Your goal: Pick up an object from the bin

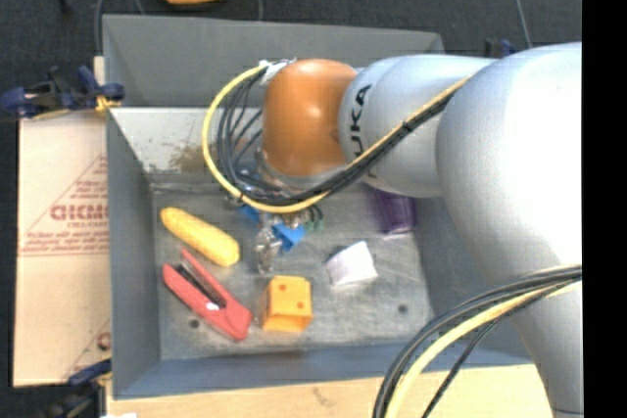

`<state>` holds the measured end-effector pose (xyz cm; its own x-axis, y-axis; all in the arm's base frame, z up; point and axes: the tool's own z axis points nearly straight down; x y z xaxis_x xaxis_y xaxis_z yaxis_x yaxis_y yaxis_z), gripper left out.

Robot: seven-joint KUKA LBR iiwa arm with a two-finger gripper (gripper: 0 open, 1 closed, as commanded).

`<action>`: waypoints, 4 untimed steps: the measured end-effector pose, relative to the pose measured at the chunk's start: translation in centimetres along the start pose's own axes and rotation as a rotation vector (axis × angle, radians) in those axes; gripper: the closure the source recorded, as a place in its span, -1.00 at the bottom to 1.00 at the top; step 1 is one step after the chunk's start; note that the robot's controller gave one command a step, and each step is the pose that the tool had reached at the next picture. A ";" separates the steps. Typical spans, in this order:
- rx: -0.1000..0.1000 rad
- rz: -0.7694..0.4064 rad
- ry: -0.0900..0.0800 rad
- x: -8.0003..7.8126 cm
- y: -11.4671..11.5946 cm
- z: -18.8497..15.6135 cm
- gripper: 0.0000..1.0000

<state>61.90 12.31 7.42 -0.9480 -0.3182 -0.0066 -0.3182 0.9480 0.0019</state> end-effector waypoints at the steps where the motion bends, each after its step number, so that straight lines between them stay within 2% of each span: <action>1: 0.000 0.001 0.000 0.0 0.0 0.0 -1.00; 2: 0.000 0.188 0.002 0.3 -0.6 -0.5 -1.00; 3: 0.003 0.349 0.003 -0.3 -0.6 -2.3 -1.00; 4: 0.004 0.040 -0.001 -2.5 0.5 -1.4 -1.00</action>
Offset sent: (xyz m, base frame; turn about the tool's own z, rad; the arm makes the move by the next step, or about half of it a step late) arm -0.0009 -0.0150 0.0120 0.4384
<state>64.10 13.54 8.80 -0.9600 -0.2798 -0.0076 -0.2798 0.9601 -0.0018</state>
